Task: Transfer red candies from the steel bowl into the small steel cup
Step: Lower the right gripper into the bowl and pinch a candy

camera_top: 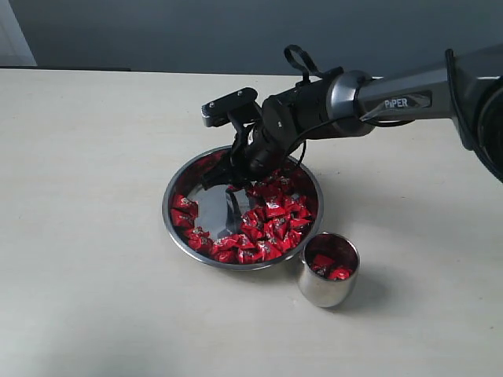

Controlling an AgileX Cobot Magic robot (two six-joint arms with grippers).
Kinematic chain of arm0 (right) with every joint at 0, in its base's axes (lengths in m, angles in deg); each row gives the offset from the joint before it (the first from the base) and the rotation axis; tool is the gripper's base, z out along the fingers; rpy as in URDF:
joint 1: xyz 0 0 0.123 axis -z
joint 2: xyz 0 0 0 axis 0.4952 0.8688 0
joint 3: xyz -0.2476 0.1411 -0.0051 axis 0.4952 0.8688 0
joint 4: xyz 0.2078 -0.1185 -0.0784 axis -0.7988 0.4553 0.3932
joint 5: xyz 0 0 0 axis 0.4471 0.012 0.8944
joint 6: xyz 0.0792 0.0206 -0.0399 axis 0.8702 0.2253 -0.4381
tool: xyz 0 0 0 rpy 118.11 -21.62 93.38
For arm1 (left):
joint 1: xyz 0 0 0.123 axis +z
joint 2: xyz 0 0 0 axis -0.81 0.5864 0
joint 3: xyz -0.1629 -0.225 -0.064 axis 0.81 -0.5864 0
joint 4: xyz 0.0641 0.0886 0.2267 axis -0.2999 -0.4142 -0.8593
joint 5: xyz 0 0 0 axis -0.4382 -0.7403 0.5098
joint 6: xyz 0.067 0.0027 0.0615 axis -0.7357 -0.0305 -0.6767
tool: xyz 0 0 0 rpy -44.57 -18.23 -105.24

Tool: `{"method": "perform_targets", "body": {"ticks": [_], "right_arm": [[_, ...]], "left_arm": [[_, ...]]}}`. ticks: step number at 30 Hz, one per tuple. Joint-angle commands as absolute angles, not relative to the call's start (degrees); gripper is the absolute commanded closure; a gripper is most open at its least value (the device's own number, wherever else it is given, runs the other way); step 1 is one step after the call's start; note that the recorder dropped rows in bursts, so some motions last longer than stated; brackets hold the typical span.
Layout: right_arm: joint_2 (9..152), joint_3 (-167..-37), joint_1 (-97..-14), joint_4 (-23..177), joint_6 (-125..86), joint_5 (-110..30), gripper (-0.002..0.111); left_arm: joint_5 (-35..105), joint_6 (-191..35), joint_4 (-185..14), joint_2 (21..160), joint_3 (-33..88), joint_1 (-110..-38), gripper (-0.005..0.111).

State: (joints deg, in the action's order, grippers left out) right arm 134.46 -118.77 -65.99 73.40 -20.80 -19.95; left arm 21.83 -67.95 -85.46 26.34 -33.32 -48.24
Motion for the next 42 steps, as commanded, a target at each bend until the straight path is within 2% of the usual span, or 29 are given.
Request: {"method": "perform_targets", "body": {"ticks": [1, 22, 24, 28, 29, 36, 42], "right_arm": [[134.4, -119.1, -65.7, 73.4, -21.2, -21.2, 0.070], [135.7, -119.1, -65.7, 73.4, -21.2, -21.1, 0.071], [135.7, -119.1, -65.7, 73.4, -21.2, -21.1, 0.076], [135.7, -119.1, -65.7, 73.4, -21.2, -21.2, 0.105], [135.7, -119.1, -65.7, 73.4, -21.2, -21.2, 0.108], [133.6, -119.1, -65.7, 73.4, -20.7, -19.7, 0.108], [120.4, -113.9, -65.7, 72.9, -20.0, -18.3, 0.108]], "left_arm": [[22.2, -67.8, -85.5, 26.0, -33.5, -48.5, 0.106], [22.2, -67.8, -85.5, 26.0, -33.5, -48.5, 0.106], [22.2, -67.8, -85.5, 26.0, -33.5, -48.5, 0.106], [22.2, -67.8, -85.5, 26.0, -33.5, -48.5, 0.106], [22.2, -67.8, -85.5, 26.0, -33.5, -48.5, 0.106], [22.2, -67.8, -85.5, 26.0, -33.5, -48.5, 0.106], [22.2, -67.8, -85.5, 26.0, -33.5, -48.5, 0.106]]}}
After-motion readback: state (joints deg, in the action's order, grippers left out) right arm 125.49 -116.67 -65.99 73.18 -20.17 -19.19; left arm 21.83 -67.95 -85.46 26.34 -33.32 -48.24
